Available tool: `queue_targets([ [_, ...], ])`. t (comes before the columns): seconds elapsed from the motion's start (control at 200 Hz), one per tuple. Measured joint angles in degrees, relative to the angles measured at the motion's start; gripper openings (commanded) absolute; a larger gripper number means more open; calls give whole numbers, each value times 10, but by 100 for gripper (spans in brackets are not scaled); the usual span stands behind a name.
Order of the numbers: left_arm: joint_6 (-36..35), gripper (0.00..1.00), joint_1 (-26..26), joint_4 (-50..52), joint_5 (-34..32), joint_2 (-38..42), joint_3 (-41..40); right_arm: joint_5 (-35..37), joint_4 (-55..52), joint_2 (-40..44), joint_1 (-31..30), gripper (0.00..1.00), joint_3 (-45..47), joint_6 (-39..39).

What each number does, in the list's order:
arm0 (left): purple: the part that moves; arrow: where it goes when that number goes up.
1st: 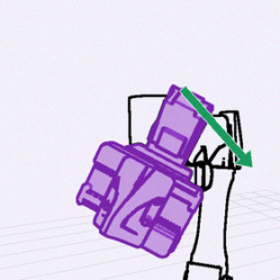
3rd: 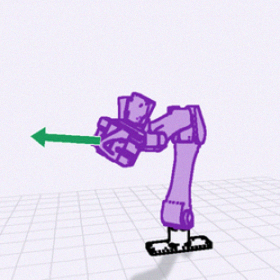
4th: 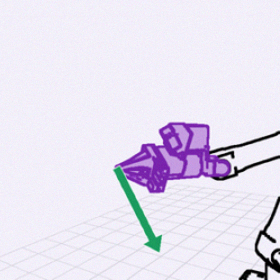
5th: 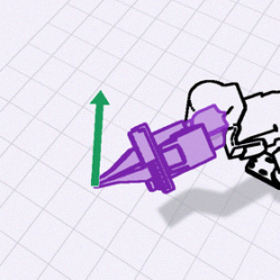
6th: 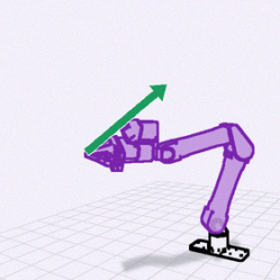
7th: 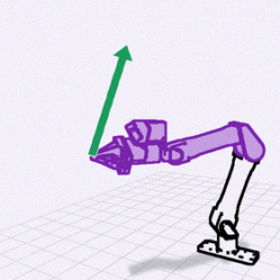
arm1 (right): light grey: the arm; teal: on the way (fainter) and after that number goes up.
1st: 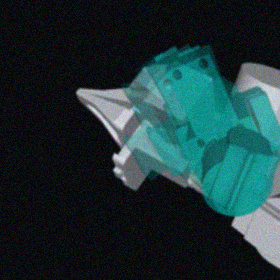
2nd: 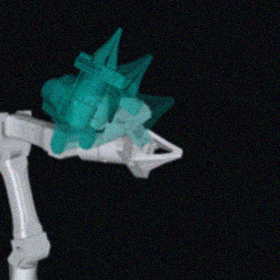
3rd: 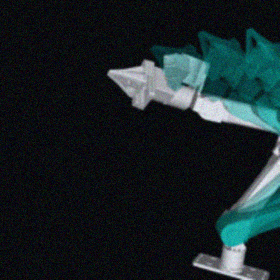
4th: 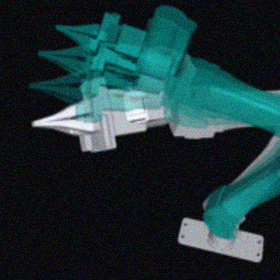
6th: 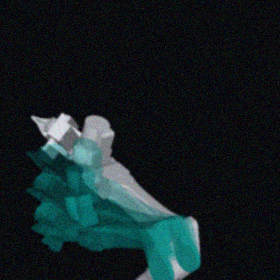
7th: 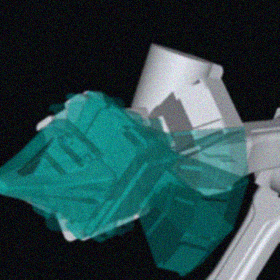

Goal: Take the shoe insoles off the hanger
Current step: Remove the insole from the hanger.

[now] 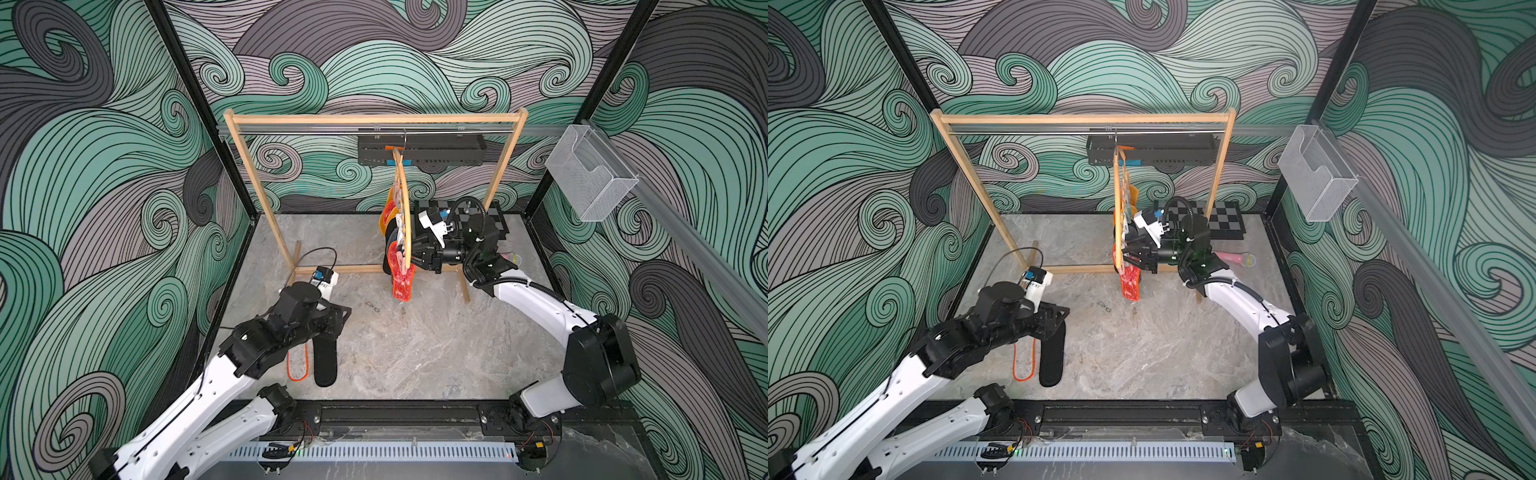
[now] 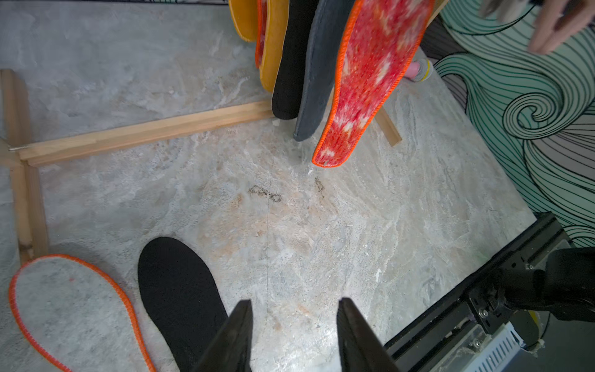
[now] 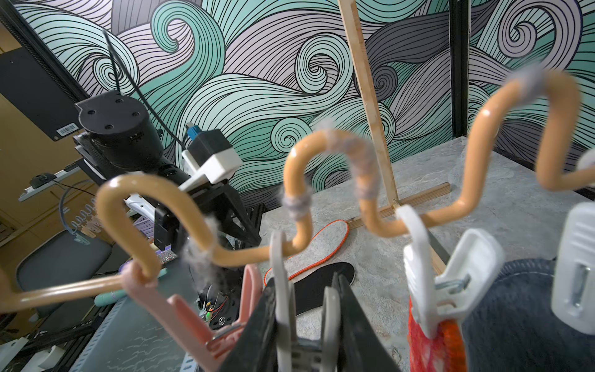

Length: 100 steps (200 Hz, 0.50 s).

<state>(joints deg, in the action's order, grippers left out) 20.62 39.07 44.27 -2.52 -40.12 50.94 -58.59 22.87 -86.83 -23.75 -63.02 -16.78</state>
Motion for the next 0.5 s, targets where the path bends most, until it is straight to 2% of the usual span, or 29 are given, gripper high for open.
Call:
queue_targets([
  [0.125,-7,44,0,13,-11,95,-32,0,-1,0,0,27,0,1],
  [0.22,-9,44,0,14,-16,131,-42,0,-2,0,0,29,0,1],
  [0.405,-13,44,0,17,-27,130,-43,2,-17,0,0,53,1,9],
  [0.5,-15,44,0,17,-28,120,-43,11,-28,1,0,59,9,14],
])
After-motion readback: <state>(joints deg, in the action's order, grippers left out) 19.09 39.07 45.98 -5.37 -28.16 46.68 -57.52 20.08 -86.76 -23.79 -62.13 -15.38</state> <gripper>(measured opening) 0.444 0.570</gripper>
